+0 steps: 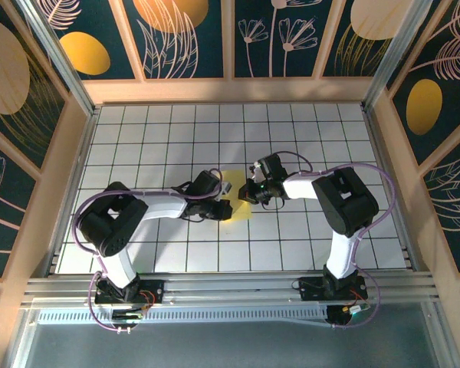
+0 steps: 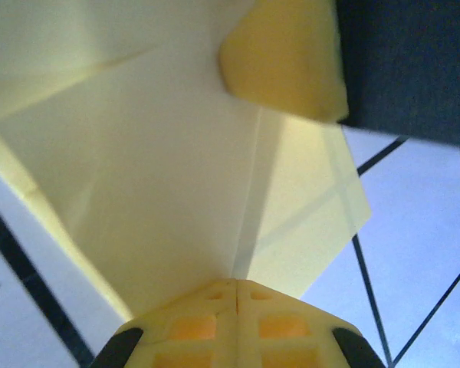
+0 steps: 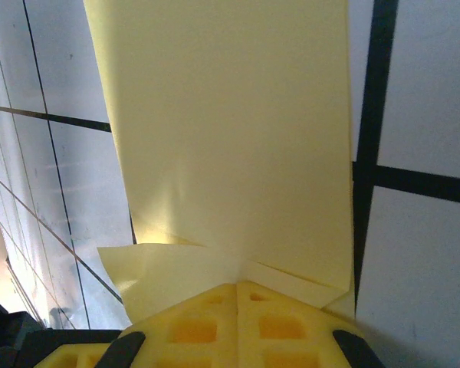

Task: Fold a paper plane with a square sheet of paper (fold left side to right side)
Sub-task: Fold the triangle a second time at the center of the table.

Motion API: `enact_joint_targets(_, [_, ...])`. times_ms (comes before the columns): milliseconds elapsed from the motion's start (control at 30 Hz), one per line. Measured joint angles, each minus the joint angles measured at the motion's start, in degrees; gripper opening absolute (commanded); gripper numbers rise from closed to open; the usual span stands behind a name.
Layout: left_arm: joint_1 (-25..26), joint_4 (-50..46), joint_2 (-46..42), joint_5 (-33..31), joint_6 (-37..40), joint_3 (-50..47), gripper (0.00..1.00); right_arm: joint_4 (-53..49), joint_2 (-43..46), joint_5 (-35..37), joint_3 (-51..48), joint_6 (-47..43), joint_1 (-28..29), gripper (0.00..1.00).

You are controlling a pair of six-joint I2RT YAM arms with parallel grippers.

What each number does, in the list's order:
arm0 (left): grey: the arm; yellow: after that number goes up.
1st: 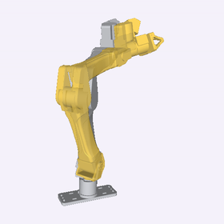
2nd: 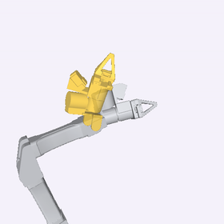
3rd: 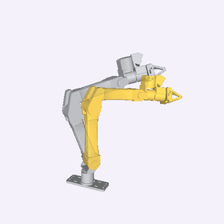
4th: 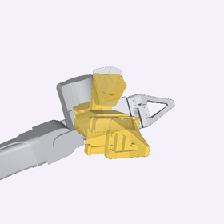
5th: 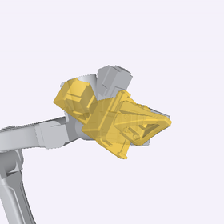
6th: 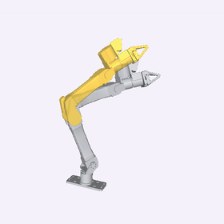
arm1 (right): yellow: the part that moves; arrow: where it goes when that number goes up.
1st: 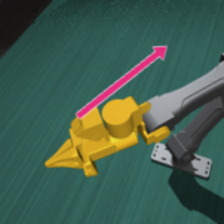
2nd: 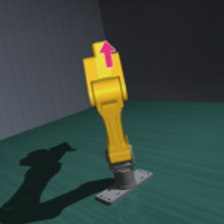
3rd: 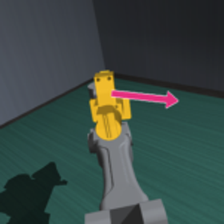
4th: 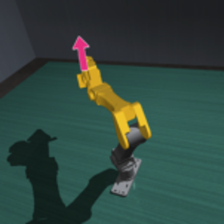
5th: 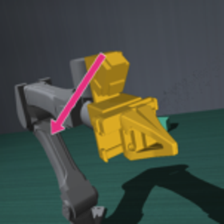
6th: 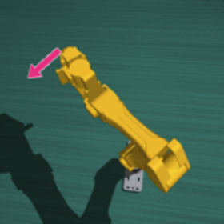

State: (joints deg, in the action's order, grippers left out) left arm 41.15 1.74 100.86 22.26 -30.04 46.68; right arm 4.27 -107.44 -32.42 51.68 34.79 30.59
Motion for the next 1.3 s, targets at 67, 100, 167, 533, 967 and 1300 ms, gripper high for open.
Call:
enact_joint_targets(67, [0.0,-1.0,-1.0,-0.2,1.0,-0.7,0.0,0.0,0.0,0.0,0.0,0.0,0.0,0.0])
enact_joint_targets(100, [0.0,-1.6,-1.4,-0.4,1.4,-0.9,0.0,0.0,0.0,0.0,0.0,0.0,0.0,0.0])
enact_joint_targets(167, [0.0,-2.3,-2.0,-0.9,1.8,-1.3,0.0,-0.1,0.0,0.0,0.0,0.0,0.0,0.0])
enact_joint_targets(533, [0.0,-5.2,-4.2,-1.9,2.2,-2.4,0.0,-2.1,-0.2,0.0,1.5,-0.2,0.0,0.0])
enact_joint_targets(967, [0.0,-5.2,-4.2,-2.0,2.2,-2.4,0.0,-6.2,5.8,3.8,1.5,0.1,0.7,0.0])
enact_joint_targets(1300, [0.0,-5.2,-4.2,-2.5,2.2,-2.4,0.0,-3.3,5.8,3.6,-1.3,3.2,6.7,0.0])
